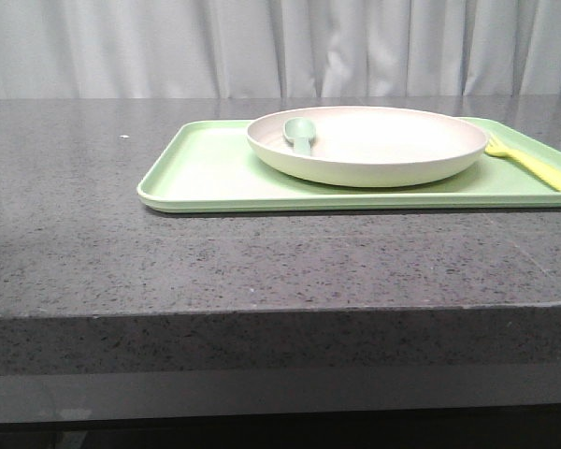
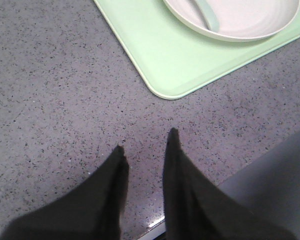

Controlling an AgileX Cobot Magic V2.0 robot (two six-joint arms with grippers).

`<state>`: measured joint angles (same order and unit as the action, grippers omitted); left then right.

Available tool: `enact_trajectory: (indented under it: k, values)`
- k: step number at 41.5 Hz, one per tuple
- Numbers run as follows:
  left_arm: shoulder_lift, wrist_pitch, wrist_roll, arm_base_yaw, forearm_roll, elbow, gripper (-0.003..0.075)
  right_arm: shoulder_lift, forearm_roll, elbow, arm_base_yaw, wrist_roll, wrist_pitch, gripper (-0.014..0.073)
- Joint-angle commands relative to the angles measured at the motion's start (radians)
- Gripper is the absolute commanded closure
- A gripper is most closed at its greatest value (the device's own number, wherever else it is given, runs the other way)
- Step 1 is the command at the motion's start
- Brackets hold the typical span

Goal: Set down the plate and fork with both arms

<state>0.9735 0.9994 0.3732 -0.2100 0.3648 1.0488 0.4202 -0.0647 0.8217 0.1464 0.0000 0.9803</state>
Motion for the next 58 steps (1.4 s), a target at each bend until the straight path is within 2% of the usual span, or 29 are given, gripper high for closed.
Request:
enact_trajectory:
  k: [1,3,6,29,35,38,47,58]
  values:
    - [-0.009,-0.05,-0.005,0.002,0.032,0.026,0.0691,0.006,0.008,0.018,0.0,0.0,-0.079,0.0562]
    - [-0.009,-0.05,-0.005,0.002,0.032,0.026,0.0741,0.006,0.008,0.018,0.0,0.0,-0.079,0.0634]
    - [-0.009,-0.05,-0.005,0.002,0.032,0.026,0.0738,0.006,0.008,0.018,0.0,0.0,-0.08,0.072]
    - [-0.009,-0.052,-0.005,-0.003,0.032,0.021,0.0738,0.006,0.008,0.018,0.0,0.0,-0.076,0.0713]
    - [-0.086,-0.075,-0.005,0.0,0.032,-0.021,0.0738,0.006,0.008,0.018,0.0,0.0,-0.076,0.0713]
    - [-0.166,-0.127,-0.005,0.009,0.032,-0.078,0.0738,0.006,0.008,0.018,0.0,0.0,-0.076,0.0713]
    - [-0.521,-0.496,-0.005,0.097,0.02,-0.377,0.0738,0.006,0.008,0.018,0.0,0.0,-0.076,0.0713]
    - [-0.793,-0.681,-0.005,0.119,-0.018,-0.628,0.0738,0.006,0.008,0.018,0.0,0.0,-0.076,0.0713]
